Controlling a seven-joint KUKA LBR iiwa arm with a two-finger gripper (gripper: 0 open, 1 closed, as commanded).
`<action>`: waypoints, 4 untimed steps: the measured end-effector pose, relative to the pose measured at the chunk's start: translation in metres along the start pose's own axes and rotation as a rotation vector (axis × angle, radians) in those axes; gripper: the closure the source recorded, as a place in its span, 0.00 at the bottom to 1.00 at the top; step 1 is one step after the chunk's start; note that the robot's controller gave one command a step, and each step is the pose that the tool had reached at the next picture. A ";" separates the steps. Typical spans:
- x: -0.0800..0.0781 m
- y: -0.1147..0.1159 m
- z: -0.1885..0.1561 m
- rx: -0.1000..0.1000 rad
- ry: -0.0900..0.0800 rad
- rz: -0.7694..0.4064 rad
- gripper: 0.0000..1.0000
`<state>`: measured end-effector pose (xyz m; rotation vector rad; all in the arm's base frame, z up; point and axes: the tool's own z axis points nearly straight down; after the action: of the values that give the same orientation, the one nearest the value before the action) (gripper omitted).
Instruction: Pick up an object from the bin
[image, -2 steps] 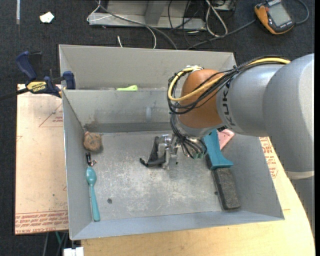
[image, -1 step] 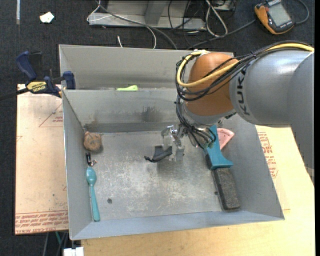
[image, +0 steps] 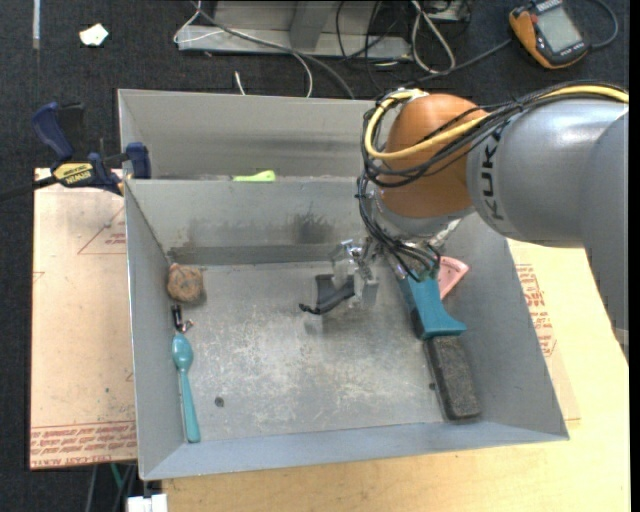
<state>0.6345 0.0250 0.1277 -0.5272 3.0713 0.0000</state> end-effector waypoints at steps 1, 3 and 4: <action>0.050 0.034 0.037 -0.004 0.006 0.055 1.00; 0.057 0.040 -0.010 -0.007 0.005 -0.156 1.00; 0.038 0.034 0.028 -0.010 0.009 -0.548 1.00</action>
Offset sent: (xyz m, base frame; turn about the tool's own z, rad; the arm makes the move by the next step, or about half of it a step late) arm -0.0279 0.0017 0.1955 0.0661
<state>0.5883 0.0444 0.0981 -1.3436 2.8238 0.0021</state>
